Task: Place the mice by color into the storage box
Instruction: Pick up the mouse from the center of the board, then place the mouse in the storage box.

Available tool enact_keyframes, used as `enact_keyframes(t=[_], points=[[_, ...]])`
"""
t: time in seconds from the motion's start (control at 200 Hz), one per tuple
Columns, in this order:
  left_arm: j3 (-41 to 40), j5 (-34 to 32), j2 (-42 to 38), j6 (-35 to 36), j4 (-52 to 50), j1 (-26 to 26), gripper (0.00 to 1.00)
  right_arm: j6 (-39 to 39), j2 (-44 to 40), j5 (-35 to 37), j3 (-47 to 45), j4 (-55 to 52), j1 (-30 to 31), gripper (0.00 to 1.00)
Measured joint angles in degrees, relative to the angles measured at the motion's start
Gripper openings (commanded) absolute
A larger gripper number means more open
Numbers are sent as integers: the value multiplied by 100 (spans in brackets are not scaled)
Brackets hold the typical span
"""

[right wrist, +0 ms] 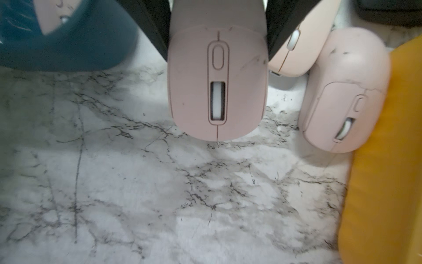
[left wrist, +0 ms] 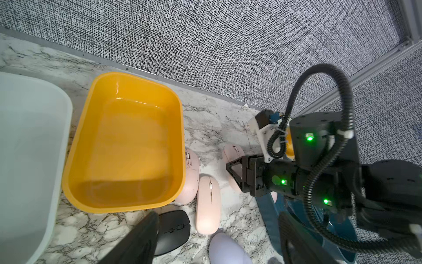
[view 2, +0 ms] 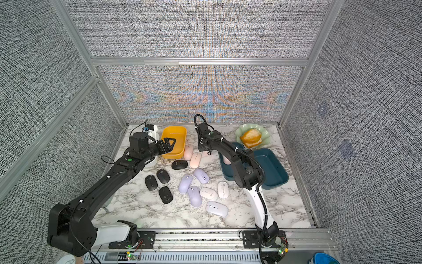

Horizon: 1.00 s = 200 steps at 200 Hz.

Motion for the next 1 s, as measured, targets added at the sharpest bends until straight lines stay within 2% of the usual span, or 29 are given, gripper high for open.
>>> enact_keyframes(t=[0.12, 0.32, 0.51, 0.67, 0.831, 1.001], points=[[7, 101, 0, -2, 0, 0, 83, -168, -343, 31, -111, 7, 15, 57], [4, 411, 0, -33, 22, 0, 83, -520, -1294, 195, -800, 33, -44, 57], [7, 706, 101, -79, 68, -2, 82, -876, -2275, 509, -2022, 210, -378, 57], [7, 857, 164, -114, 68, -2, 82, -1001, -2964, 621, -3185, 393, -949, 57], [7, 944, 236, -118, 70, -7, 82, -1364, -3056, 533, -3738, 542, -1215, 57], [7, 1005, 304, -157, 72, -7, 82, -1928, -2699, 457, -3738, 723, -1388, 57]])
